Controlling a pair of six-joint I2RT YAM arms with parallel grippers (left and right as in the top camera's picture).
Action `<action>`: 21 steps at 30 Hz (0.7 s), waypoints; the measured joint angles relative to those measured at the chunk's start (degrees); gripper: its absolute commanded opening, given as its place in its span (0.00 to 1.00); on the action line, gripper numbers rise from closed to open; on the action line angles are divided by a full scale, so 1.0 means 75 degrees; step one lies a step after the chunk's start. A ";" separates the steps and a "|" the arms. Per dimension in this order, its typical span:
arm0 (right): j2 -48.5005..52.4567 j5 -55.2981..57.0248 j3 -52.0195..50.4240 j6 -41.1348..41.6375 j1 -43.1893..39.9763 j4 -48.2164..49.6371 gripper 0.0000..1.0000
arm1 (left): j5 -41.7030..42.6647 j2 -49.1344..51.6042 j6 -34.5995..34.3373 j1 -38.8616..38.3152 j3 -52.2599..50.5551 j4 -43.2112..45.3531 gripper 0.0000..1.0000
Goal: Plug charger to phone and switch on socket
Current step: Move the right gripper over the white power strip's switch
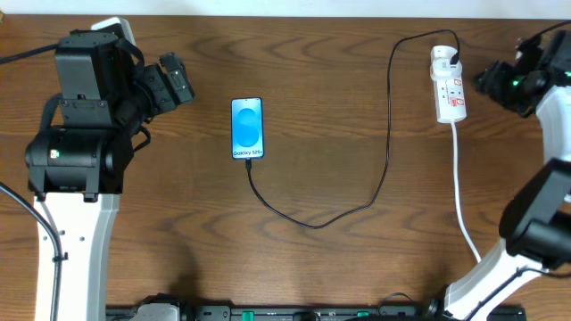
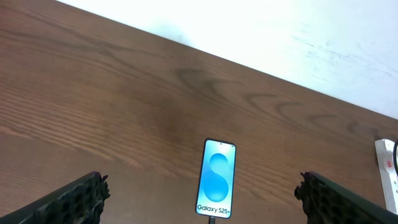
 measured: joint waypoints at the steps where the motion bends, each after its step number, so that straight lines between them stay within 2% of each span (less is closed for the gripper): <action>1: 0.0178 -0.0009 0.0000 -0.0032 0.0000 0.0169 0.64 | 0.0000 0.0000 0.0000 0.0000 0.0000 0.0000 1.00; 8: 0.1087 0.0067 -0.0003 -0.0460 -0.0003 0.1145 0.66 | 0.0000 0.0000 0.0000 0.0000 0.0000 0.0000 1.00; 21: 0.1413 0.0580 -0.0003 -0.1011 0.0207 0.2095 0.67 | 0.0000 0.0000 0.0000 0.0000 0.0000 0.0000 1.00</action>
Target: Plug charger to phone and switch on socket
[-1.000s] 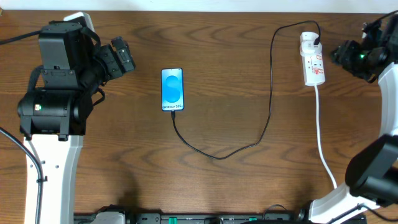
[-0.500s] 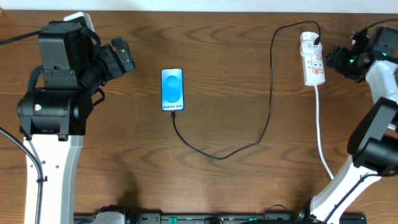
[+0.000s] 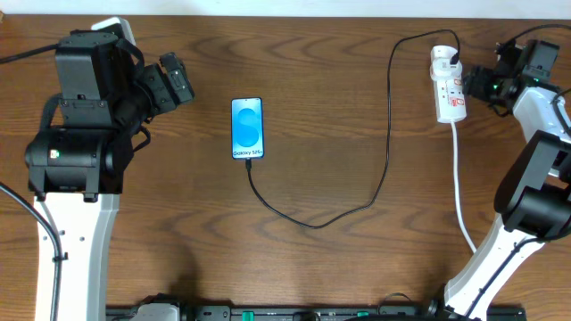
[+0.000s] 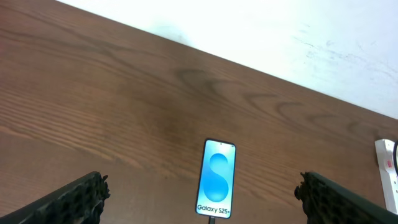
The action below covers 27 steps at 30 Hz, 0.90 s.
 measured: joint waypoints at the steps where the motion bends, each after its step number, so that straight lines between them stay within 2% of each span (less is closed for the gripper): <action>1: 0.0029 0.0035 0.0000 -0.0009 0.0017 0.0058 0.68 | 0.0000 0.0000 0.0000 0.0000 0.0000 0.0000 1.00; 27: 0.0522 0.0737 0.0000 -0.0061 0.0219 0.0898 0.68 | 0.0000 0.0000 0.0000 0.0000 0.0000 0.0000 1.00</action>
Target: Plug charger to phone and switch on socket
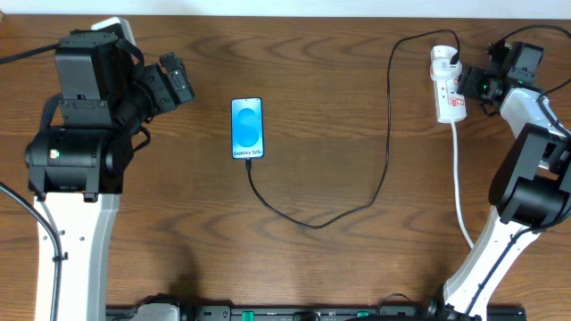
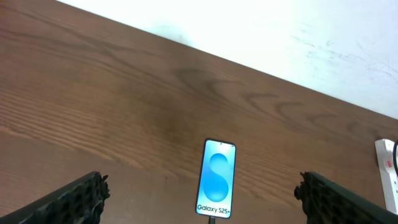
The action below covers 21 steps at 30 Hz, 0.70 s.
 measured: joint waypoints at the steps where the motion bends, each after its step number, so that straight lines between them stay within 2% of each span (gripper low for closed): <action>1: 0.0000 0.0006 0.0000 0.0000 0.0003 -0.0006 0.68 | 0.0000 0.0000 0.0000 0.0000 0.0000 0.0000 1.00; 21: 0.0020 0.0041 0.0090 0.0012 0.0052 -0.0236 0.67 | 0.0000 0.0000 0.0000 0.0000 0.0000 0.0000 1.00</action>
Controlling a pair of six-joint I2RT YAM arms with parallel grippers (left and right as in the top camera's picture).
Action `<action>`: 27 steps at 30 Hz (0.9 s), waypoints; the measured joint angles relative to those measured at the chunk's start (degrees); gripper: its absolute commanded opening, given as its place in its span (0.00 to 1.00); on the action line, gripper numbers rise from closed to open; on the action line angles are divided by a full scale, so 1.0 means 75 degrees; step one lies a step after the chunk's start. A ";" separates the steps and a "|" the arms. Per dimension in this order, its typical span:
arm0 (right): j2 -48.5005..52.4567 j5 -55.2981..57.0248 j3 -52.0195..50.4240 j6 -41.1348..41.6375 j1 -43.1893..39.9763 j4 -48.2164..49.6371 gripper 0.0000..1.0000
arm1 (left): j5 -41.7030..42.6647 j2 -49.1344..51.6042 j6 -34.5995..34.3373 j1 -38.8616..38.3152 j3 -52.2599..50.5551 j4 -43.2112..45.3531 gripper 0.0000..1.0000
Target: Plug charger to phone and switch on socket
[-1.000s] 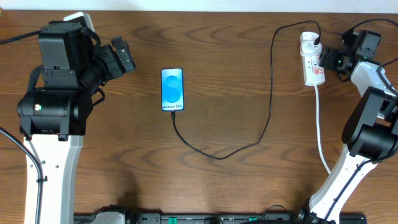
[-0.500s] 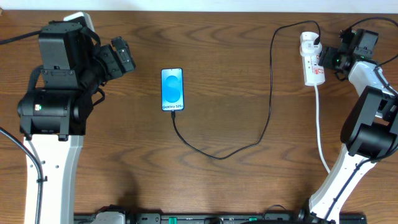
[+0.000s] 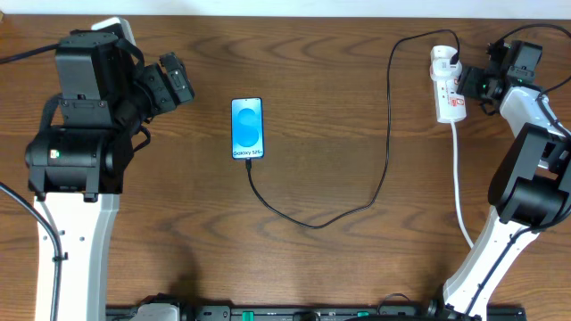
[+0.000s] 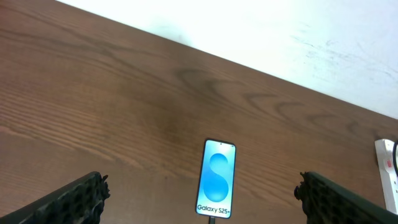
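Note:
The phone (image 3: 247, 128) lies face up mid-table, its blue screen lit, also seen in the left wrist view (image 4: 217, 178). A black charger cable (image 3: 385, 143) runs from its lower end across the table to a plug in the white socket strip (image 3: 446, 85) at the back right. My right gripper (image 3: 471, 85) is at the strip's right side, touching or nearly touching its switch area; its jaw state is unclear. My left gripper (image 4: 202, 198) stands open, well left of the phone, holding nothing.
The strip's white lead (image 3: 462, 201) trails down the right side toward the table's front edge. The table (image 3: 321, 267) is dark brown wood with a white wall beyond its far edge.
The right gripper has edged very slightly at the socket strip's right side. The left arm, phone and cable have not moved.
At first my right gripper was off to the right of the socket strip, near the table's edge. It then stood closer to the strip, then against its right side, where it stays now. The phone kept its cable plugged in throughout; my left gripper stayed open.

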 measured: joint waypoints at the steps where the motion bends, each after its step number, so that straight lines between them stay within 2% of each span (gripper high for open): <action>1: -0.0003 -0.0003 0.0009 0.0003 0.0000 -0.0023 0.67 | 0.0000 0.0000 0.0000 0.0000 0.0000 0.0000 1.00; 27: -0.0003 -0.0073 0.0096 0.0026 0.0017 -0.0291 0.67 | 0.0000 0.0000 0.0000 0.0000 0.0000 0.0000 1.00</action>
